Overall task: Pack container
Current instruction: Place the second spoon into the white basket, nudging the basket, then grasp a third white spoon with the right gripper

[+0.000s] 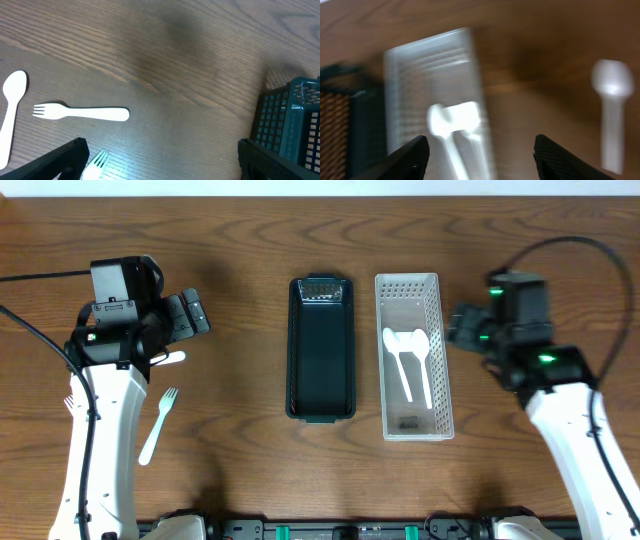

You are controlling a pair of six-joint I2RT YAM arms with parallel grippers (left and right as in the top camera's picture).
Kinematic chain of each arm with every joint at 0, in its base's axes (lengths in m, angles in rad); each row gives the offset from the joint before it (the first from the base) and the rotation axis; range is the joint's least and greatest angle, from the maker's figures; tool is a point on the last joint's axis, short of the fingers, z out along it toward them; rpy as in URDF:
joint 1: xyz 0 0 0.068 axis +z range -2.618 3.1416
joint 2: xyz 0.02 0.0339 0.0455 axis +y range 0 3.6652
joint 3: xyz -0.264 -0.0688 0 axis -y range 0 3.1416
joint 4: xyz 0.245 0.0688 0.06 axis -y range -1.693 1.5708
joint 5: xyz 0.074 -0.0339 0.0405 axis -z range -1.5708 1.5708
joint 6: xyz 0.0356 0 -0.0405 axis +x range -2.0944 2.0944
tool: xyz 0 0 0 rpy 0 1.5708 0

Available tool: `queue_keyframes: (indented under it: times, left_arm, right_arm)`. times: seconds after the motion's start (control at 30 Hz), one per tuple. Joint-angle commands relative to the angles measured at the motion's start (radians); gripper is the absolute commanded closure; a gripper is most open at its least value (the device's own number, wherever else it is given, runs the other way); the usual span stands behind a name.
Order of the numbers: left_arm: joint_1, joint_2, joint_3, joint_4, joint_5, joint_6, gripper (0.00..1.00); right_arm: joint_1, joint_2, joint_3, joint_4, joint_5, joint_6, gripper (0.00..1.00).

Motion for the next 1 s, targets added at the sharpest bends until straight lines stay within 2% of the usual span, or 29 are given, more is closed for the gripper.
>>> queue_keyframes:
  times: [0.0,0.13,0.37,0.53,0.73,0.97]
  left_arm:
    - [0.003,0.003,0.019,0.0,0.003,0.008,0.02]
    - [0.003,0.003,0.019,0.0,0.003,0.008,0.02]
    - [0.003,0.003,0.019,0.0,0.003,0.008,0.02]
    - [0.003,0.003,0.019,0.0,0.003,0.008,0.02]
    - [0.003,0.003,0.019,0.0,0.003,0.008,0.02]
    - [0.003,0.003,0.019,0.0,0.003,0.008,0.02]
  right_arm:
    - [-0.109,0.047,-0.031,-0.053,0.051,-0.024,0.31]
    - [-0.189,0.14,-0.08,-0.058,0.058,-0.023,0.35]
    - [-0.264,0.344,-0.105,0.011,0.08,-0.012,0.35]
    - [-0.328,0.41,-0.105,0.047,0.045,-0.039,0.45]
    - [-0.401,0.418,-0.105,0.1,0.041,-0.05,0.34]
    - [-0.426,0.494,-0.105,0.228,-0.022,-0.072,0.37]
